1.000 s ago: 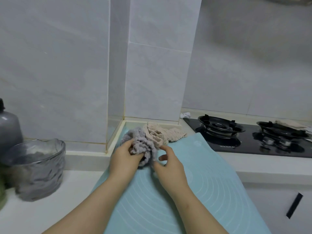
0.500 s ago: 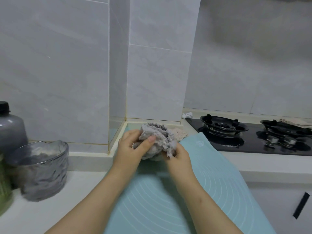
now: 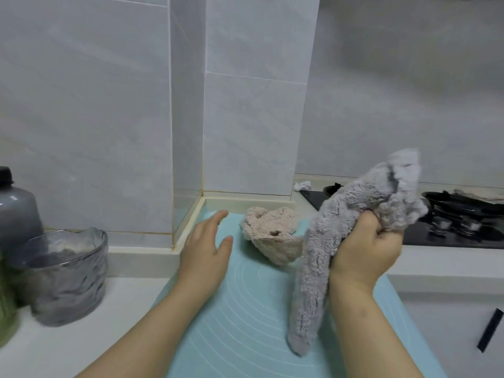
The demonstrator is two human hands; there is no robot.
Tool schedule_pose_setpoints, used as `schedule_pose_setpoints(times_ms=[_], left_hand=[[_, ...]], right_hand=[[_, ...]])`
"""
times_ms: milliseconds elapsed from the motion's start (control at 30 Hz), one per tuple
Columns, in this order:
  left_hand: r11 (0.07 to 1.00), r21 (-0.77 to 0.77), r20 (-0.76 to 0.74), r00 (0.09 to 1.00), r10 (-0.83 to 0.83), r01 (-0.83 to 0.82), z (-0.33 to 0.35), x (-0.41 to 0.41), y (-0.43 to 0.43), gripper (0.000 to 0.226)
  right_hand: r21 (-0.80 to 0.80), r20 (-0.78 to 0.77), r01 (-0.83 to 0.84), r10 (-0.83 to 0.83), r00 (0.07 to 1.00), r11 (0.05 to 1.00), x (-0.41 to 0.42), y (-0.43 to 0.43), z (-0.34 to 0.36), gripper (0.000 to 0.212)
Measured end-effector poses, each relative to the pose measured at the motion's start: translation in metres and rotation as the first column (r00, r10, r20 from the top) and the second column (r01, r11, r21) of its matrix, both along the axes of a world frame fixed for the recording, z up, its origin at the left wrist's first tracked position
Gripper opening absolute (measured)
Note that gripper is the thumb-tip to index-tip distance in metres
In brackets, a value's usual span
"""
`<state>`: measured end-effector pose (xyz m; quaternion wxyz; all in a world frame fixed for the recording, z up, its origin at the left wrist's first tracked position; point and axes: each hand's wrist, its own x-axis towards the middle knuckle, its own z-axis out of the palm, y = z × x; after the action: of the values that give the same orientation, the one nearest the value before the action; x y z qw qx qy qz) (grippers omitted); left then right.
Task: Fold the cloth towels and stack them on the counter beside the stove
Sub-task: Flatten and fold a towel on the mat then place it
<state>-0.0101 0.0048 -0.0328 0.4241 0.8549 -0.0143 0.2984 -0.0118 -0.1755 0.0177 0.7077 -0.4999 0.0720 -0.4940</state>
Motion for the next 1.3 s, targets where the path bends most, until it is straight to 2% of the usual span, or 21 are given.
schedule_pose_setpoints(times_ms=[33, 100, 200, 300, 367, 400, 467, 533, 600, 667, 733, 767, 833, 900, 933, 967, 1033, 1100, 1167, 1233, 1300], left_hand=[[0.980, 0.199, -0.015, 1.000, 0.022, -0.019, -0.005, 0.000, 0.000, 0.048], [0.918, 0.394, -0.079, 0.997, -0.013, 0.043, -0.014, 0.001, -0.005, 0.056], [0.836, 0.521, -0.199, 0.977, -0.078, 0.173, -0.021, 0.003, -0.015, 0.062], [0.743, 0.625, -0.308, 0.950, -0.046, 0.239, -0.017, 0.012, -0.021, 0.054], [0.755, 0.610, -0.354, 0.935, -0.012, 0.241, -0.009, 0.021, -0.024, 0.038], [0.797, 0.574, -0.331, 0.944, 0.016, 0.188, -0.003, 0.027, -0.026, 0.031], [0.880, 0.472, -0.240, 0.953, 0.183, -0.050, 0.015, 0.036, -0.023, 0.026], [0.896, 0.370, -0.169, 0.930, 0.326, -0.247, 0.033, 0.043, -0.015, 0.026], [0.933, 0.264, -0.179, 0.938, 0.296, -0.244, 0.045, 0.045, -0.009, 0.041], [0.984, 0.102, -0.138, 0.978, 0.159, -0.145, 0.051, 0.035, -0.010, 0.054], [0.988, -0.153, -0.029, 1.000, -0.009, 0.005, 0.048, 0.014, -0.022, 0.047], [0.945, -0.313, -0.010, 0.995, -0.104, 0.095, 0.043, 0.003, -0.029, 0.041], [0.741, -0.620, -0.031, 0.935, -0.353, 0.259, 0.031, -0.015, -0.038, 0.042], [0.544, -0.788, -0.048, 0.853, -0.520, 0.288, 0.020, -0.020, -0.036, 0.051], [0.489, -0.829, -0.047, 0.840, -0.541, 0.269, 0.018, -0.019, -0.032, 0.053], [0.455, -0.854, -0.036, 0.846, -0.533, 0.250, 0.017, -0.017, -0.027, 0.050], [0.431, -0.875, -0.013, 0.881, -0.474, 0.220, 0.016, -0.012, -0.019, 0.037], [0.419, -0.882, 0.006, 0.892, -0.452, 0.218, 0.018, -0.011, -0.016, 0.029], [0.425, -0.875, 0.009, 0.886, -0.464, 0.232, 0.019, -0.013, -0.017, 0.026], [0.467, -0.851, -0.017, 0.876, -0.482, 0.241, 0.020, -0.014, -0.018, 0.026], [0.487, -0.835, -0.026, 0.866, -0.499, 0.255, 0.021, -0.015, -0.018, 0.024]], right_hand=[[-0.031, -0.034, 0.047, -0.048, 0.998, 0.998, 0.000, -0.002, -0.001, 0.037], [-0.131, -0.157, 0.061, -0.082, 0.984, 0.990, 0.003, -0.001, -0.005, 0.029], [-0.281, -0.367, -0.027, -0.081, 0.927, 0.959, 0.010, 0.000, -0.014, 0.011], [-0.289, -0.418, -0.107, -0.025, 0.908, 0.951, 0.011, 0.000, -0.020, 0.012], [-0.282, -0.419, -0.150, 0.019, 0.908, 0.948, 0.011, 0.001, -0.022, 0.011], [-0.273, -0.416, -0.174, 0.047, 0.908, 0.946, 0.010, 0.002, -0.022, 0.010], [-0.268, -0.412, -0.218, 0.093, 0.906, 0.939, 0.010, 0.003, -0.022, 0.009], [-0.299, -0.409, -0.256, 0.119, 0.905, 0.919, 0.009, 0.004, -0.023, 0.014], [-0.336, -0.405, -0.303, 0.153, 0.901, 0.892, 0.010, 0.006, -0.024, 0.011], [-0.358, -0.393, -0.372, 0.223, 0.892, 0.857, 0.009, 0.008, -0.024, 0.011], [-0.381, -0.379, -0.454, 0.312, 0.871, 0.805, 0.007, 0.012, -0.023, 0.015], [-0.389, -0.382, -0.512, 0.372, 0.846, 0.765, 0.006, 0.014, -0.021, 0.018], [-0.368, -0.414, -0.677, 0.540, 0.733, 0.637, 0.001, 0.018, -0.019, 0.025], [-0.338, -0.482, -0.813, 0.655, 0.582, 0.474, -0.004, 0.022, -0.017, 0.021], [-0.345, -0.522, -0.843, 0.662, 0.538, 0.413, -0.005, 0.023, -0.016, 0.021], [-0.369, -0.554, -0.846, 0.640, 0.532, 0.385, -0.006, 0.024, -0.017, 0.023], [-0.490, -0.583, -0.783, 0.523, 0.621, 0.383, -0.004, 0.023, -0.019, 0.025], [-0.629, -0.594, -0.708, 0.389, 0.704, 0.321, -0.001, 0.023, -0.020, 0.027], [-0.640, -0.627, -0.730, 0.388, 0.676, 0.237, -0.001, 0.024, -0.021, 0.040], [-0.577, -0.654, -0.780, 0.435, 0.618, 0.242, -0.004, 0.026, -0.021, 0.057], [-0.487, -0.634, -0.800, 0.489, 0.599, 0.349, -0.005, 0.026, -0.018, 0.056]])
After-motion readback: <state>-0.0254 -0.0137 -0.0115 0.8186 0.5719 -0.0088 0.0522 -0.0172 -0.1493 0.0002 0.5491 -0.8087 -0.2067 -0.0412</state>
